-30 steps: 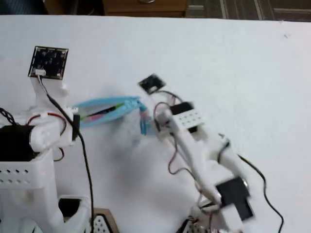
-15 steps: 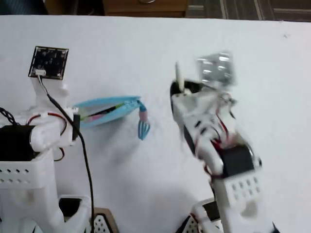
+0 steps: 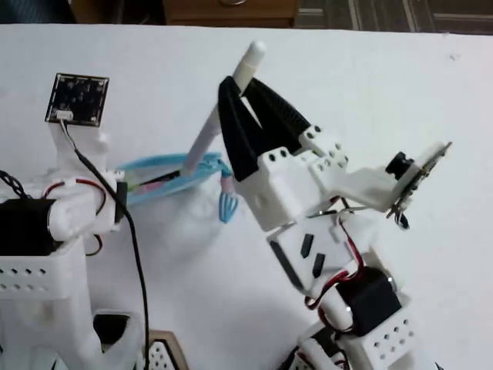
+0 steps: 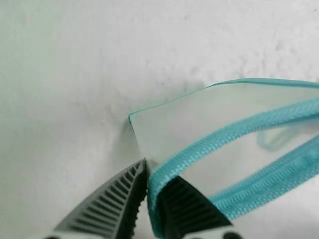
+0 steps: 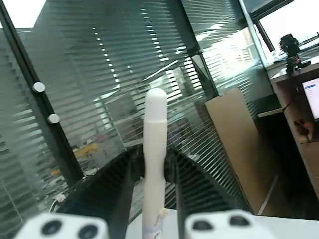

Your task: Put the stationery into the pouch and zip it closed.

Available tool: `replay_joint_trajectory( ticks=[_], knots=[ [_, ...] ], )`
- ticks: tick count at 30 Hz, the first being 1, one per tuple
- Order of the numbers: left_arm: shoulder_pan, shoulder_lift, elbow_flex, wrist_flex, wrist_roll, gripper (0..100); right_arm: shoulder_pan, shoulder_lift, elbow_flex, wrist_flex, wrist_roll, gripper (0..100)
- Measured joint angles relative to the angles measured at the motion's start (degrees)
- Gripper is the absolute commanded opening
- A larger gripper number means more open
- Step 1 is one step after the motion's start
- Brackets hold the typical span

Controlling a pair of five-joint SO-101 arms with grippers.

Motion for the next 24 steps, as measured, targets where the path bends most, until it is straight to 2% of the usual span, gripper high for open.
replay_joint_trajectory(
  ticks=[7, 15, 24],
  knots=[
    [0.0, 0.0, 0.0, 0.0, 0.0, 2, -1.6, 0.6, 8.4, -0.2, -0.1, 1.7],
    [0.0, 0.0, 0.0, 0.0, 0.0, 2, -3.1, 1.2, 14.3, -8.4, 0.1, 1.7],
    [0.0, 0.0, 0.0, 0.0, 0.0, 2, -3.1, 5.0, -0.4, -6.6, 1.2, 1.7]
  ],
)
